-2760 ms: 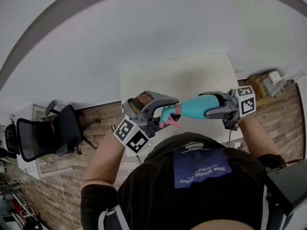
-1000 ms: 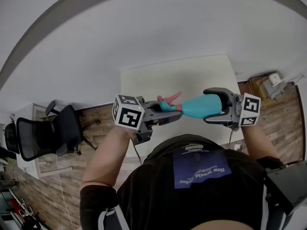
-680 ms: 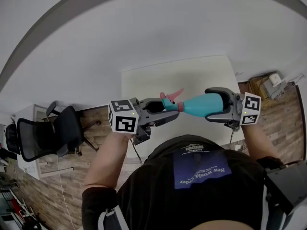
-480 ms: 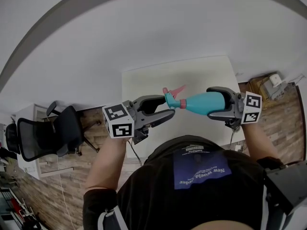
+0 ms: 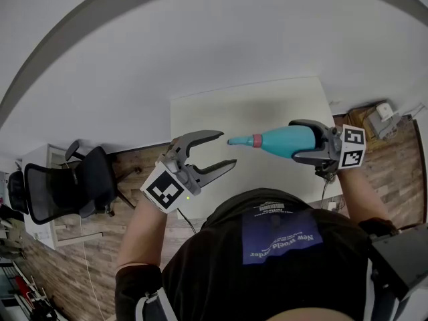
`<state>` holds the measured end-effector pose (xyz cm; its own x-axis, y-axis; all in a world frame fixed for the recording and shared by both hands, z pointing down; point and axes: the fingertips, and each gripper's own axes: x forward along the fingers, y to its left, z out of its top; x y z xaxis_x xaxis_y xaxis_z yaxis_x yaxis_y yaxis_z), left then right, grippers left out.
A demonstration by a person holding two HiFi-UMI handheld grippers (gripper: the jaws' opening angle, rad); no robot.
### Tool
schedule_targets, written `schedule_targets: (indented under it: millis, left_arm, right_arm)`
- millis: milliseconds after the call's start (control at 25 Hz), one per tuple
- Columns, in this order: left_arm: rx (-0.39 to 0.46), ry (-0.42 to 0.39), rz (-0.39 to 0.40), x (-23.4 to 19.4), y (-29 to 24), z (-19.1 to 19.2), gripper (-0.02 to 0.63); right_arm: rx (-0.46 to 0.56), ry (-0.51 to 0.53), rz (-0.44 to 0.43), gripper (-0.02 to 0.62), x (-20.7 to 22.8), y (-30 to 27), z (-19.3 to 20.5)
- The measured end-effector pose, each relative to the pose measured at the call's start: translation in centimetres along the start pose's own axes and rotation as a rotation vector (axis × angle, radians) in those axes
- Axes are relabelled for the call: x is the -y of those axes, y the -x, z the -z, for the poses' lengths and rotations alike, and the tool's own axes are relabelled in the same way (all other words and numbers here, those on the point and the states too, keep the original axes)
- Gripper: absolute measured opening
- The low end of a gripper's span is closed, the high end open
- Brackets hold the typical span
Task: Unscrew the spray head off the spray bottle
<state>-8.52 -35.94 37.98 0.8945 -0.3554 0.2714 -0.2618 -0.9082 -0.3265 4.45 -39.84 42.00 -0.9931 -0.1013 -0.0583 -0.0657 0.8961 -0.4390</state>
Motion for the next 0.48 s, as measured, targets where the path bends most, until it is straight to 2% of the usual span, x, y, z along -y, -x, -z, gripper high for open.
schedule_targets:
  millis: [80, 200, 360, 480]
  left_arm:
    - [-0.029, -0.039, 0.023, 0.7, -0.8, 0.3, 0.242]
    - [-0.026, -0.055, 0.059, 1.3, -2.1, -0.3, 0.242]
    - [-0.047, -0.116, 0.135, 2.6, -3.6, -0.6, 0.242]
    - [-0.04, -0.107, 0.175, 3.3, -4.4, -0.7, 0.242]
  right_arm:
    - [-0.005, 0.004, -0.01, 0.419, -0.2, -0.1, 0.1]
    - [-0.016, 0.004, -0.025, 0.419, -0.6, -0.3, 0.4]
    - [-0.033, -0.005, -0.047, 0.419, -1.1, -0.7, 0.7]
    - [-0.048, -0.007, -0.055, 0.419, -1.3, -0.8, 1.0]
